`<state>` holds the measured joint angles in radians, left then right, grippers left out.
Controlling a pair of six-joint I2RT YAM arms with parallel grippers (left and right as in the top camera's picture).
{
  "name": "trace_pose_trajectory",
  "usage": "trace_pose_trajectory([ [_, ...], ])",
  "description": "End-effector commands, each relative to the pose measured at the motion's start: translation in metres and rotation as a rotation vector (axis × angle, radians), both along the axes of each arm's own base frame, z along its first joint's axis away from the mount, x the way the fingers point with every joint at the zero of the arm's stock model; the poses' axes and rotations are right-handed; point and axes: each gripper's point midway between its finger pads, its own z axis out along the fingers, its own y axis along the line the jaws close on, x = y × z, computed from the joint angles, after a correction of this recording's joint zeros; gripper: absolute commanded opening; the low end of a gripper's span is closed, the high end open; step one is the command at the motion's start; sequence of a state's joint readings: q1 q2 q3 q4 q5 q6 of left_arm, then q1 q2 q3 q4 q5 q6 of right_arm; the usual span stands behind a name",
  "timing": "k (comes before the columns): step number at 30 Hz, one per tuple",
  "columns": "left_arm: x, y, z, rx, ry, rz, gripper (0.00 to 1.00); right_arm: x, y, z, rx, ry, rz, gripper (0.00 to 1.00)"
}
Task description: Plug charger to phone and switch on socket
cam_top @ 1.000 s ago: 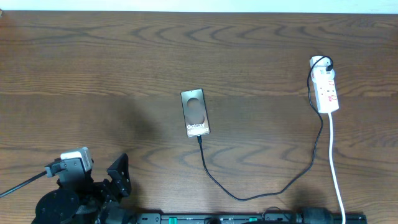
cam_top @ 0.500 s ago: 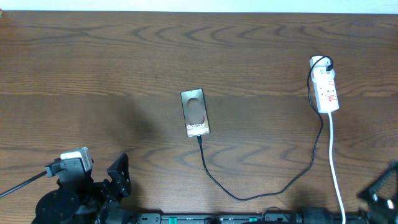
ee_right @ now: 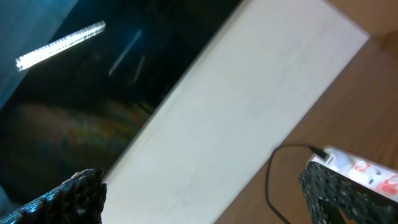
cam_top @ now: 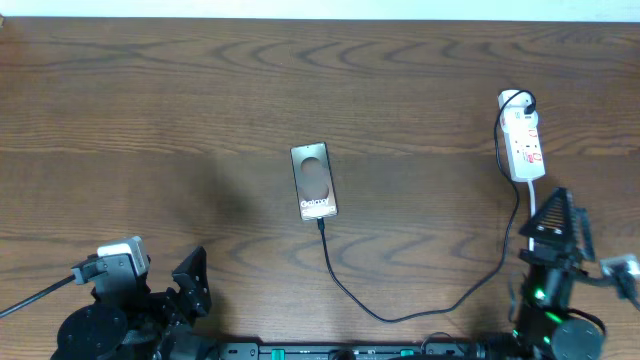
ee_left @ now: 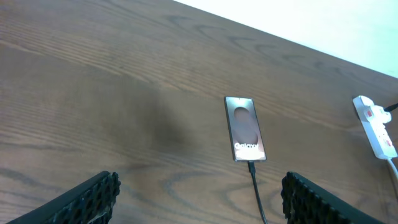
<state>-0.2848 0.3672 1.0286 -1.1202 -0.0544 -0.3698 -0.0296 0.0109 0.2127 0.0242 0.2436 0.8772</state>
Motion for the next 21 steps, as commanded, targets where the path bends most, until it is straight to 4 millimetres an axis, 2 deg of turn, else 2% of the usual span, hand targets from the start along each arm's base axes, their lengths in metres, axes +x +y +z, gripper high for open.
trace_pose_trajectory([
  [1, -0.001, -0.001, -0.001, -0.008, 0.002, 0.000, 0.85, 0.016, 0.015, -0.034, -0.093, 0.029, 0.067, 0.99],
  [3, -0.001, -0.001, -0.001, -0.008, 0.002, 0.000, 0.85, 0.022, 0.017, -0.056, -0.114, 0.059, 0.077, 0.99],
  [5, -0.001, -0.001, -0.001, -0.008, 0.002, 0.000, 0.85, 0.025, 0.018, -0.069, -0.138, 0.113, 0.080, 0.99],
  [13, -0.001, -0.001, -0.001, -0.008, 0.002, 0.000, 0.85, 0.027, 0.026, -0.076, -0.177, 0.147, 0.125, 0.99],
  [21, -0.001, -0.001, -0.001, -0.008, 0.002, 0.000, 0.85, 0.028, 0.026, -0.110, -0.165, 0.284, 0.140, 0.99],
])
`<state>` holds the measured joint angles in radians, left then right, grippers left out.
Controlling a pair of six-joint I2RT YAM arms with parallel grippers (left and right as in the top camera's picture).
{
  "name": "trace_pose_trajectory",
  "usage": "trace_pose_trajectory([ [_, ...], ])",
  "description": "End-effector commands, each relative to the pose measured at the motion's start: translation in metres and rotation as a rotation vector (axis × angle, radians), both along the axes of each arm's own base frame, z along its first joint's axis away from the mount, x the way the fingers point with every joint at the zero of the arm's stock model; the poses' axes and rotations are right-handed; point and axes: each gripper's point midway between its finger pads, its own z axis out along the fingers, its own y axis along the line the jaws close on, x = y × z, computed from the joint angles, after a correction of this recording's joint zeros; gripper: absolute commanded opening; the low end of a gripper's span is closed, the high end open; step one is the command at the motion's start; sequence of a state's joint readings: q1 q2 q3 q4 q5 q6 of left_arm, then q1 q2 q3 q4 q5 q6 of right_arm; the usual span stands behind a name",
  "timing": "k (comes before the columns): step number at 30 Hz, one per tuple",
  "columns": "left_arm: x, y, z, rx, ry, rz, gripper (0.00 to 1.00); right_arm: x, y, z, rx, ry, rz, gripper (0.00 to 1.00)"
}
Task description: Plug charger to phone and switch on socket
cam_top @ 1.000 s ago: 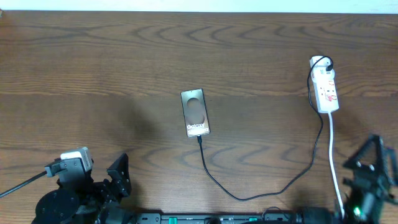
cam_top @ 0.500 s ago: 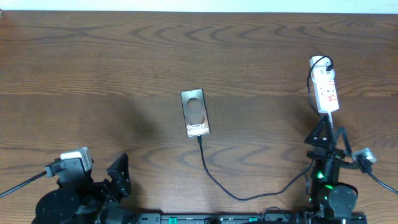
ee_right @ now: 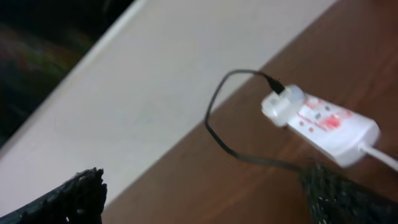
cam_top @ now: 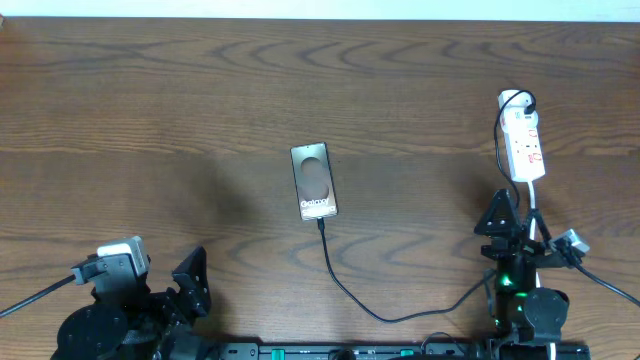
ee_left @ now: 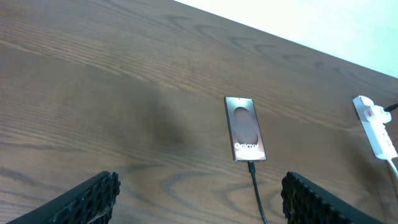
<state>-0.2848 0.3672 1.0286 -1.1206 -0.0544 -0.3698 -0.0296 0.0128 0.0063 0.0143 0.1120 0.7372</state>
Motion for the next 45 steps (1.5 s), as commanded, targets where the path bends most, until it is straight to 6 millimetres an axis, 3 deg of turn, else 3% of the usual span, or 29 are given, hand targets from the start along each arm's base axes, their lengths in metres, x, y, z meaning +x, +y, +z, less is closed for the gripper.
trace_pose_trajectory([
  [1, -0.001, -0.001, -0.001, -0.008, 0.002, 0.000, 0.85, 0.000, 0.005, -0.013, -0.019, 0.054, 0.024, 0.99],
  [21, -0.001, -0.001, -0.001, -0.008, 0.002, 0.000, 0.86, -0.001, 0.003, -0.018, -0.028, 0.078, 0.014, 0.99],
  [32, -0.001, -0.001, -0.001, -0.008, 0.002, 0.000, 0.85, 0.000, 0.010, -0.020, -0.460, 0.132, 0.068, 0.99],
  [45, -0.001, -0.001, -0.001, -0.008, 0.002, 0.000, 0.85, 0.000, 0.015, -0.021, -0.559, 0.136, 0.105, 0.99],
])
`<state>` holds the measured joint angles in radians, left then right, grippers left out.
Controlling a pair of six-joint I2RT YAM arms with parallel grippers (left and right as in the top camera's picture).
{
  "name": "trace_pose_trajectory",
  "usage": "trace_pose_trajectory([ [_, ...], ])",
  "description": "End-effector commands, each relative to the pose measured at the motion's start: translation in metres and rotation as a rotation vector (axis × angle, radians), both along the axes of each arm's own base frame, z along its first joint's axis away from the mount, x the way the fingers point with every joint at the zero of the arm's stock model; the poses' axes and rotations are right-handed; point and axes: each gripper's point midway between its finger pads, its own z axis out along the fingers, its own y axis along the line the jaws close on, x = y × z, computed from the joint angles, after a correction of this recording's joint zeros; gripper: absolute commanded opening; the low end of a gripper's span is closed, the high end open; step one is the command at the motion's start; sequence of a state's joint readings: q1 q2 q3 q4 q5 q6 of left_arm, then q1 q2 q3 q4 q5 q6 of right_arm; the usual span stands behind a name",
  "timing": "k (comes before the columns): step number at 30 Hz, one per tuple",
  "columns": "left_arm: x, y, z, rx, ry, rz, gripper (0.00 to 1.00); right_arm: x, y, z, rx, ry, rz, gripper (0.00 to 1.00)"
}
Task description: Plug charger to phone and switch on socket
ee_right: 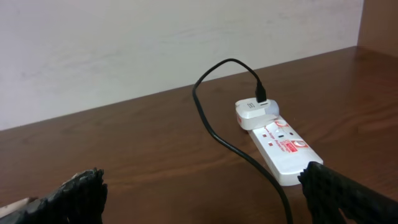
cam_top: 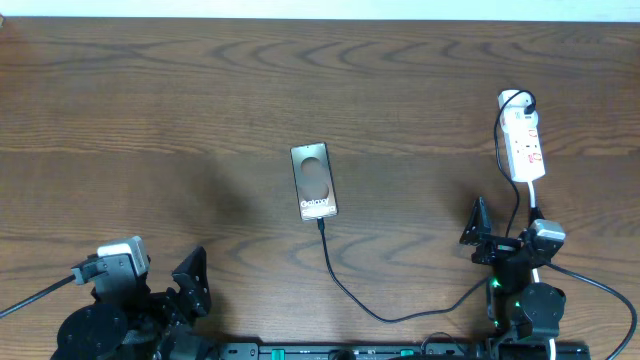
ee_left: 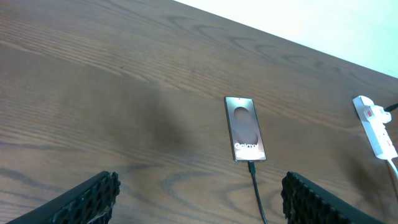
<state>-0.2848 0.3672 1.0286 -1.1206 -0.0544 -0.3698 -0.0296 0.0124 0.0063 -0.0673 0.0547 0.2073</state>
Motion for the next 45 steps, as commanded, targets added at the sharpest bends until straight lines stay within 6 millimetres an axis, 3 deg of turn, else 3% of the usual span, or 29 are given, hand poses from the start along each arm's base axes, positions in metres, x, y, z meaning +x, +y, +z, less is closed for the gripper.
trace_pose_trajectory([
  [1, -0.0007, -0.0006, -0.0008, -0.008, 0.002, 0.000, 0.85, 0.0000, 0.0069, -0.0011, -0.034, 0.005, 0.041, 0.99],
  [40, -0.0007, -0.0006, -0.0008, -0.008, 0.002, 0.000, 0.85, 0.0001, 0.0072, -0.0004, -0.034, 0.002, 0.043, 0.99],
  [45, -0.0075, 0.0071, -0.0103, 0.037, 0.035, 0.017, 0.85, 0.0001, 0.0072, -0.0004, -0.034, 0.002, 0.043, 0.99],
])
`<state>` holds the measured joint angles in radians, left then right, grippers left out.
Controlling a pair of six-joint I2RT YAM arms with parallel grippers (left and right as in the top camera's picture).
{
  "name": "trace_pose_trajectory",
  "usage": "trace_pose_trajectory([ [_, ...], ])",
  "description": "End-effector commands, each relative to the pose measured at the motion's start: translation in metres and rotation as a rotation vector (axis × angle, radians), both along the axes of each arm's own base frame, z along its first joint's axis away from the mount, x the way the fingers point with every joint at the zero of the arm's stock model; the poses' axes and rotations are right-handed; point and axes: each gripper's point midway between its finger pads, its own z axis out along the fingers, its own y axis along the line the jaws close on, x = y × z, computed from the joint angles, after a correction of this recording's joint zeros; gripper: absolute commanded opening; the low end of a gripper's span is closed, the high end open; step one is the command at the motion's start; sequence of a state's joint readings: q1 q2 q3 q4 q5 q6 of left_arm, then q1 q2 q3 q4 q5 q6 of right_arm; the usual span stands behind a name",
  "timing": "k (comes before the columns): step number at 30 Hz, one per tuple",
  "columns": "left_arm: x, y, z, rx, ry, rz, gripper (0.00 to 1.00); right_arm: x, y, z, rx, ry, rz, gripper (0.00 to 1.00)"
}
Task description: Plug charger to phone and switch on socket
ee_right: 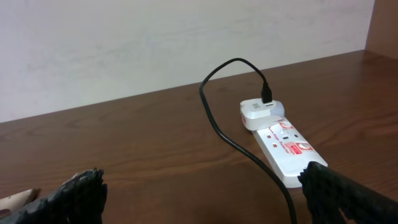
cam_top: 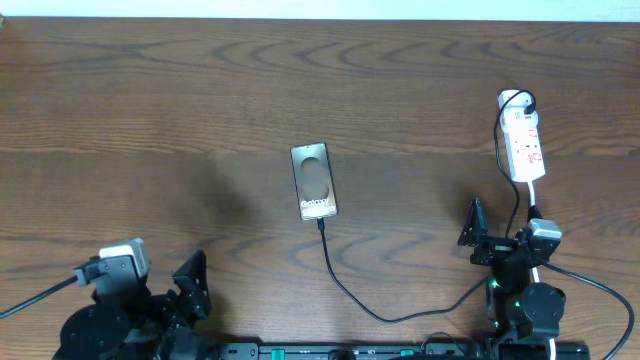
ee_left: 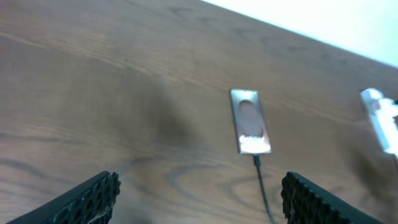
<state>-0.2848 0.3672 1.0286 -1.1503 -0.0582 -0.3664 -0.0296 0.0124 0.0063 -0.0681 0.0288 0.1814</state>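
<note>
A dark phone (cam_top: 314, 182) lies face up mid-table, also seen in the left wrist view (ee_left: 250, 121). A black cable (cam_top: 340, 280) meets its near edge and runs right to a white charger (ee_right: 261, 115) in the white power strip (ee_right: 283, 146), which lies at the far right (cam_top: 522, 145). The strip's red-marked switches are too small to read. My right gripper (ee_right: 205, 199) is open, low at the near edge, just short of the strip. My left gripper (ee_left: 199, 205) is open at the near left, far from the phone.
The dark wood table (cam_top: 150, 120) ends at a white wall along its far edge. A thin white lead (cam_top: 535, 200) runs from the strip's near end toward my right arm's base. The black cable loops over the table beside my right gripper.
The left wrist view has blurred and shifted a little, so my left arm has moved slightly. My right gripper has turned slightly; the strip sits a bit further right in its view.
My right gripper was raised close to the strip, its camera on the wall. It then stood further back and tilted down. By 1.5 s ago it was low at the near edge, level, facing the strip. The phone, cable and strip have not moved.
</note>
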Motion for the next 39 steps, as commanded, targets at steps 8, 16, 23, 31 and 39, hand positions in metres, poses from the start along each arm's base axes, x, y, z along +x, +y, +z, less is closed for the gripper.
trace_pose_trajectory([
  [8, 0.006, 0.012, -0.021, -0.007, -0.074, 0.089, 0.85, 0.000, 0.003, 0.000, -0.010, 0.000, 0.015, 0.99],
  [16, 0.038, 0.003, -0.073, -0.027, -0.213, 0.056, 0.85, 0.000, 0.003, 0.000, -0.010, 0.000, 0.015, 0.99],
  [23, 0.084, -0.011, -0.102, 0.020, -0.356, -0.061, 0.85, 0.000, 0.003, 0.000, -0.010, 0.000, 0.015, 0.99],
  [31, 0.105, -0.014, -0.126, 0.098, -0.461, -0.102, 0.85, 0.000, 0.003, 0.000, -0.010, 0.000, 0.015, 0.99],
  [39, 0.106, -0.013, -0.131, 0.232, -0.482, -0.147, 0.85, 0.000, 0.003, 0.000, -0.010, 0.000, 0.015, 0.99],
])
